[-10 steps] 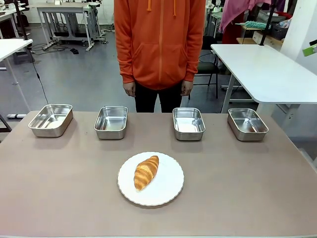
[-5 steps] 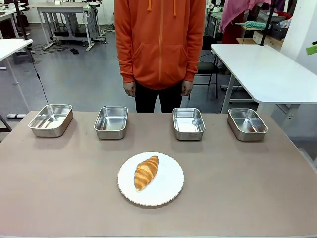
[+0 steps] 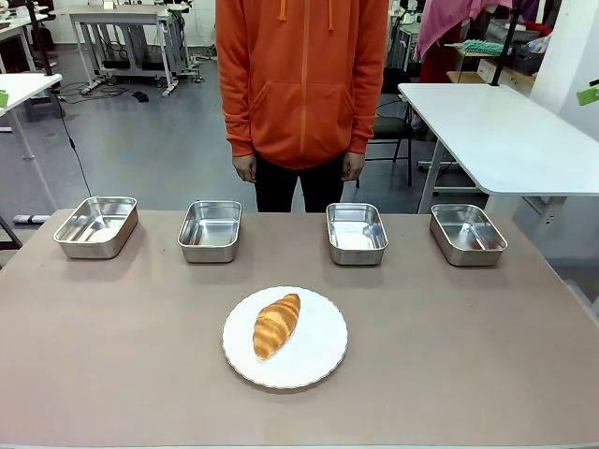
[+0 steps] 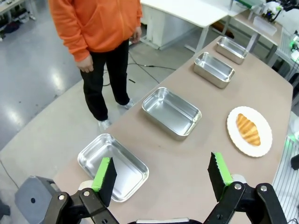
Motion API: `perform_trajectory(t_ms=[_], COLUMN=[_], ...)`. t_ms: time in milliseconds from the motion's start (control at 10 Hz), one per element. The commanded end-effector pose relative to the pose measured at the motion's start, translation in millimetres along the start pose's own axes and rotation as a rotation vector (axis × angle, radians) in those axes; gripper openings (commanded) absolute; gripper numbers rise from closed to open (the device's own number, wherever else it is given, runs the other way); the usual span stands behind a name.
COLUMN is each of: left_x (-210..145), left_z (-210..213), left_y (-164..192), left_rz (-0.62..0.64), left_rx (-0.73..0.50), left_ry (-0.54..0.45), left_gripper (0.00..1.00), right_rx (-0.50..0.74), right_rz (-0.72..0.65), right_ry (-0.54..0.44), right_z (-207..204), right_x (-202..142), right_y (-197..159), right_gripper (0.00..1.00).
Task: Place the bread in the container.
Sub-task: Place the Butter Roll into the Airtight Container indicated by the human.
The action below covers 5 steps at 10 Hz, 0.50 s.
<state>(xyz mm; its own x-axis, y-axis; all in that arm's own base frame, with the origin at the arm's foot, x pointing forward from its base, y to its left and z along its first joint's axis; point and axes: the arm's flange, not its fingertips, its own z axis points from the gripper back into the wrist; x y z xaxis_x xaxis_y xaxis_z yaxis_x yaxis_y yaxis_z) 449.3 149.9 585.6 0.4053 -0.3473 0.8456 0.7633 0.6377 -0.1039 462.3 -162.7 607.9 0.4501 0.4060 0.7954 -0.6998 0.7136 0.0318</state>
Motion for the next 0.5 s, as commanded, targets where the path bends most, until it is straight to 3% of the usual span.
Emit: perform_trajectory(t_ms=[0, 400], left_x=[1.8, 1.8], left_z=[5.7, 5.7], left_y=[-2.7, -2.7], left_rz=[-0.010, -0.010], left_rx=[-0.008, -0.008], left_ry=[-0.035, -0.035], left_gripper=[1.00, 1.00], right_rx=[0.009, 0.009], right_rz=[0.004, 0.004], right_ry=[-0.012, -0.012], right_z=[0.7, 0.7], right_x=[0.2, 0.2], right_y=[2.1, 2.1], right_gripper=[1.00, 1.00])
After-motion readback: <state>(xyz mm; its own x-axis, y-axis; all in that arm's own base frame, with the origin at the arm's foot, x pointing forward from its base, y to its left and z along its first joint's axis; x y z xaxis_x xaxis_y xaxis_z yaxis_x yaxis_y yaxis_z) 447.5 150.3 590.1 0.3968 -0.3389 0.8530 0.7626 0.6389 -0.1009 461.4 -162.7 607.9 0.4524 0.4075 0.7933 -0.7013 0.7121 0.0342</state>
